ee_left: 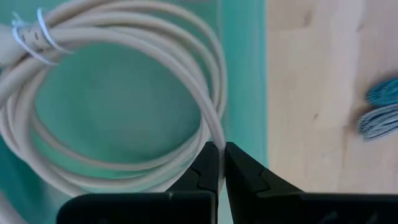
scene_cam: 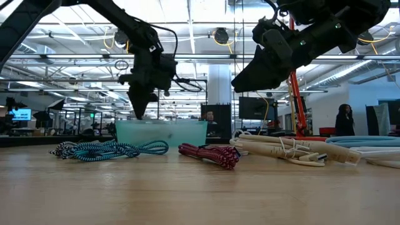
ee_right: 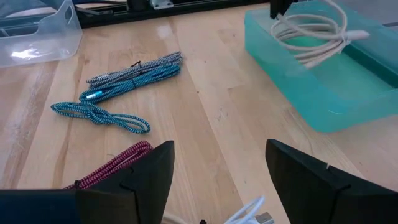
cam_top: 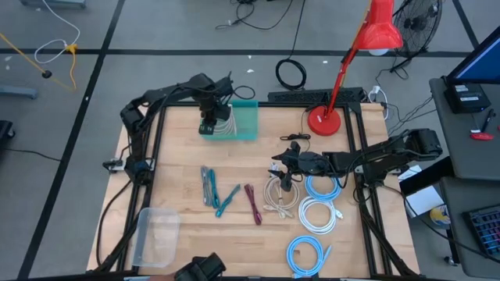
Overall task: Pick & Place USB Port
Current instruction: Put the left brown HDMI cable into the green bin, then put the right blue black charger cable into the transparent bin
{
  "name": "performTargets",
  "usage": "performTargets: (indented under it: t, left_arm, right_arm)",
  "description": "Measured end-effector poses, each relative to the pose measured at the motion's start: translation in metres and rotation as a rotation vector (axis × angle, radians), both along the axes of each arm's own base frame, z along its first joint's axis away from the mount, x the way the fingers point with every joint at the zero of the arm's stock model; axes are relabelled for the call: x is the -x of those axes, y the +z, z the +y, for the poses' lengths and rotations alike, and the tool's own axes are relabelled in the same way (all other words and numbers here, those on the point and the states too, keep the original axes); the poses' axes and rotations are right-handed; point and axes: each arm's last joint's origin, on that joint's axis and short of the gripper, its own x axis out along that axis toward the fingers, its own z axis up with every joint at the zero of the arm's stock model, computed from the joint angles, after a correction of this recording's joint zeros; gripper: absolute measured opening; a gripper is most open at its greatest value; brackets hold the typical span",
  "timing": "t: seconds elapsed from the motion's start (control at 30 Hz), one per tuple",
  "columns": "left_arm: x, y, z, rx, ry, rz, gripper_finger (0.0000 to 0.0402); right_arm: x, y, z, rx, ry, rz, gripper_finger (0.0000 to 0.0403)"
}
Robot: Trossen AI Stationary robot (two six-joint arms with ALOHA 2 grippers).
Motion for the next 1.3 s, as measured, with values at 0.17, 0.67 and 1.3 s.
performTargets:
  t: [0.17, 0.67, 1.3]
  left_arm:
    - [0.002, -0.004, 0.007, -0.031, 0.026, 0.014, 0.0014]
    - [0.001, -0.004, 0.012, -0.054, 0.152, 0.001, 0.0117]
    - [-0.043, 0.089, -0.071, -0.192, 0.044, -0.277, 0.0127]
  right_arm:
    - [0.000, 0.000, 0.000, 0.000, 0.000, 0.003, 0.0247]
    - [0.000, 0.000, 0.000, 0.000, 0.000, 0.004, 0.0247]
    - [0.000, -0.001, 0.000, 0.002, 0.000, 0.009, 0.0247]
